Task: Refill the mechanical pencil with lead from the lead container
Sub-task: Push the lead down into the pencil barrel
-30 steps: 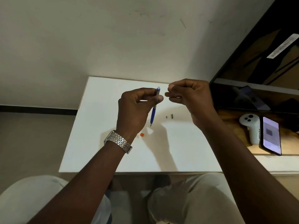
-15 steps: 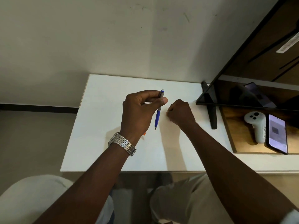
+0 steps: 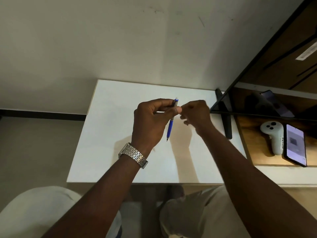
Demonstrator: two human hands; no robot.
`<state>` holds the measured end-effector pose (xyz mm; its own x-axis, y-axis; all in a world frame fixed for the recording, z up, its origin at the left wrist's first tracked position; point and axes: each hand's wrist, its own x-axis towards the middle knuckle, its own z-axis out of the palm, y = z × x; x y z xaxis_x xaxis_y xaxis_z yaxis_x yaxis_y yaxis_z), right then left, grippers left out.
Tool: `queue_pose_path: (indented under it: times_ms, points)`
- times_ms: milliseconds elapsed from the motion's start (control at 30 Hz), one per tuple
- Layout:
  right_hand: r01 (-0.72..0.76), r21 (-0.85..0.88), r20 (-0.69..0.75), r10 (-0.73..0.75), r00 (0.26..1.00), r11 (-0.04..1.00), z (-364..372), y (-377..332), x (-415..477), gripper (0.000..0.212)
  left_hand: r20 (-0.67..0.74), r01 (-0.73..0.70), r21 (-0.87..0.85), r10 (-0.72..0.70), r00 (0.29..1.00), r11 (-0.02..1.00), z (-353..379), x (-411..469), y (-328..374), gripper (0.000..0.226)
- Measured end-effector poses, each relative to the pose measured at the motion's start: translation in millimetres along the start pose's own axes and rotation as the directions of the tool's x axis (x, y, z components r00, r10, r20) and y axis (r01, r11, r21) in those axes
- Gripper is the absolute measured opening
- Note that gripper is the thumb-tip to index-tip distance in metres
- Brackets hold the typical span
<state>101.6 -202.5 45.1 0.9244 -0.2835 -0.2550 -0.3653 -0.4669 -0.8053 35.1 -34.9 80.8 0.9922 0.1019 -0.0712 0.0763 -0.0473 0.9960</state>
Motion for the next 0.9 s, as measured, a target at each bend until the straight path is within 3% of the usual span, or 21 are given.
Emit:
queue_pose_path:
  times_ms: [67, 167, 300, 533, 900]
  points:
    - [0.054, 0.317, 0.009, -0.060, 0.998, 0.947, -20, -20, -16, 0.011, -0.002, -0.003, 0.006, 0.003, 1.000, 1.000, -1, 0, 0, 0.017]
    - [0.198, 0.464, 0.046, -0.247, 0.968, 0.863, -43, -48, -43, 0.012, -0.008, -0.005, 0.021, 0.005, 1.000, 1.000, 1, 1, -1, 0.017]
    - [0.372, 0.329, 0.032, -0.404, 0.914, 0.868, -44, -62, -63, 0.015, -0.006, -0.023, 0.035, 0.023, 1.000, 0.999, 2, 0, 1, 0.018]
    - [0.486, 0.147, -0.005, -0.491, 0.871, 0.862, -34, -56, -65, 0.014, -0.008, -0.031, 0.058, 0.032, 0.999, 0.998, 1, 0, -1, 0.017]
    - [0.467, 0.222, -0.024, -0.474, 0.880, 0.856, -30, -50, -65, 0.015, -0.004, -0.023, 0.060, 0.023, 1.000, 0.998, -1, 1, -2, 0.019]
